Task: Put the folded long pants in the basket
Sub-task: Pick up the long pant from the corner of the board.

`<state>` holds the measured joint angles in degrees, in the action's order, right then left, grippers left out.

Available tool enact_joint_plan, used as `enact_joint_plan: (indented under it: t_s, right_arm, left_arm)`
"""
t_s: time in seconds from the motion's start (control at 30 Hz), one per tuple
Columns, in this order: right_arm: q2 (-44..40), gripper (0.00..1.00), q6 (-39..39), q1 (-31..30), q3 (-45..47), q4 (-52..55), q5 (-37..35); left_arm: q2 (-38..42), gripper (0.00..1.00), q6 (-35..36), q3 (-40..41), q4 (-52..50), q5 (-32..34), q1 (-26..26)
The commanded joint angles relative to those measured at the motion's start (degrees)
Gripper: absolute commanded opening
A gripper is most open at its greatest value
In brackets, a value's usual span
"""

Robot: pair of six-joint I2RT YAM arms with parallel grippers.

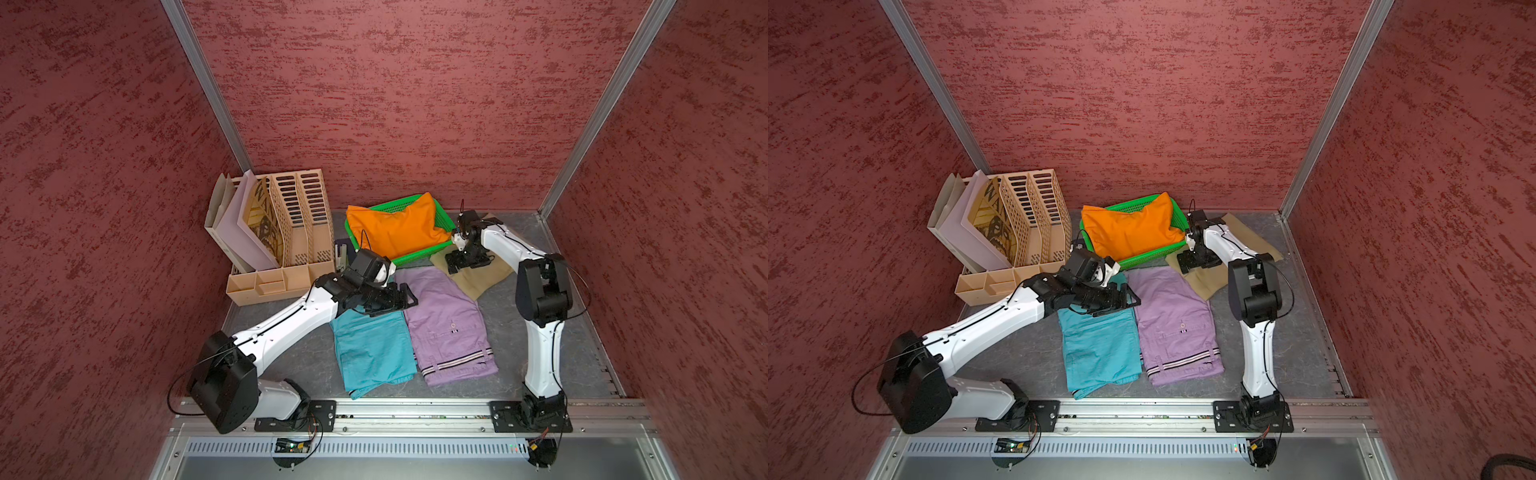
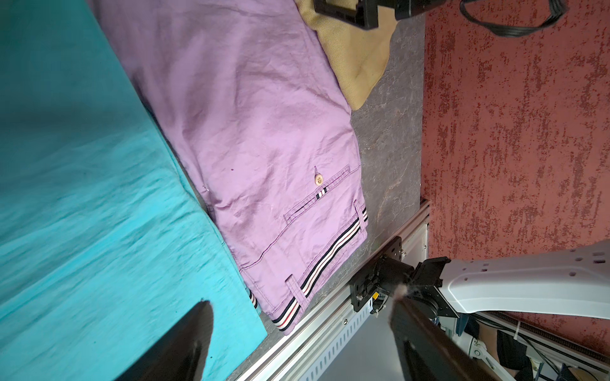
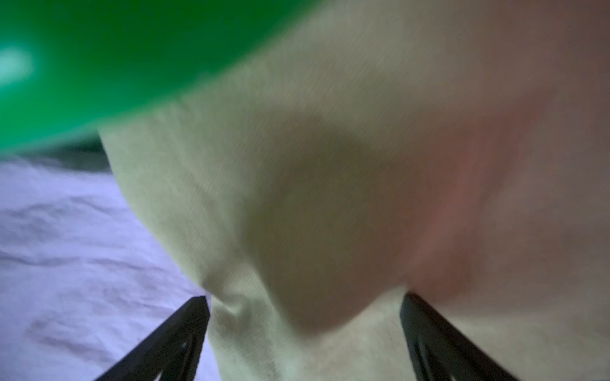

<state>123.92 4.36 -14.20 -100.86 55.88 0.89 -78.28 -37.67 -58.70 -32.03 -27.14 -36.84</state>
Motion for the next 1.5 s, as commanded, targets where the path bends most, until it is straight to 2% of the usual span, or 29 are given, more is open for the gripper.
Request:
enact_joint_plan:
  t_s: [0.0,0.13,0.2,0.27,0.3,0.43,0.57,0.77,0.87,1.07,1.27,1.4,1.47]
  right_arm:
    - [3.8,0.99,1.2,-1.0,-0.8,-0.5,-4.7]
    - [8.6,0.98,0.8,-0.9,-5.2,3.3,-4.2]
    - [9.5,0.93,0.1,-0.6,-6.5,4.6,-3.6]
    - [9.8,0.77,0.0,-0.1,-7.2,5.6,-0.1]
    - [9.8,0.76,-0.2,-0.1,-7.1,5.8,0.2]
    - [8.5,0.84,-1.2,-0.1,-4.8,4.4,-0.9]
    - [-0.2,0.95,-2.0,0.1,2.1,-3.9,2.4]
    - [-7.3,0.98,-2.4,0.8,4.0,-5.0,2.8]
    - [-9.1,0.98,-3.4,1.9,6.4,-5.4,4.0]
    - [-9.6,0.98,-3.8,2.4,12.6,-5.0,1.6]
    - [-4.6,0.97,-4.5,2.9,13.2,-4.3,1.0]
    - [-0.1,0.87,-5.2,2.9,9.3,-0.8,-0.5]
    - [0.7,0.79,-5.3,3.0,8.8,-0.1,1.3]
  left_arm:
    - [1.6,0.89,0.5,0.6,1.1,-0.7,0.4]
    - [2.0,0.89,0.5,0.9,1.0,-0.6,0.5]
    - [1.9,0.89,0.5,0.8,0.8,-0.6,0.5]
    - [2.1,0.89,0.5,0.9,0.8,-0.5,0.5]
    - [2.2,0.89,0.4,0.9,0.8,-0.5,0.5]
    - [2.3,0.89,0.5,1.3,0.9,-0.4,0.6]
    - [2.0,0.89,0.4,1.3,1.1,-0.5,0.6]
    - [2.2,0.89,0.3,0.9,1.2,-0.5,0.6]
    - [2.2,0.89,0.2,1.0,1.3,-0.6,0.6]
    - [2.9,0.89,0.3,1.3,0.9,-0.5,0.5]
    - [2.9,0.89,0.4,1.3,0.7,-0.5,0.6]
    - [2.9,0.89,0.5,1.2,0.6,-0.5,0.6]
    - [2.9,0.89,0.6,1.1,0.3,-0.4,0.6]
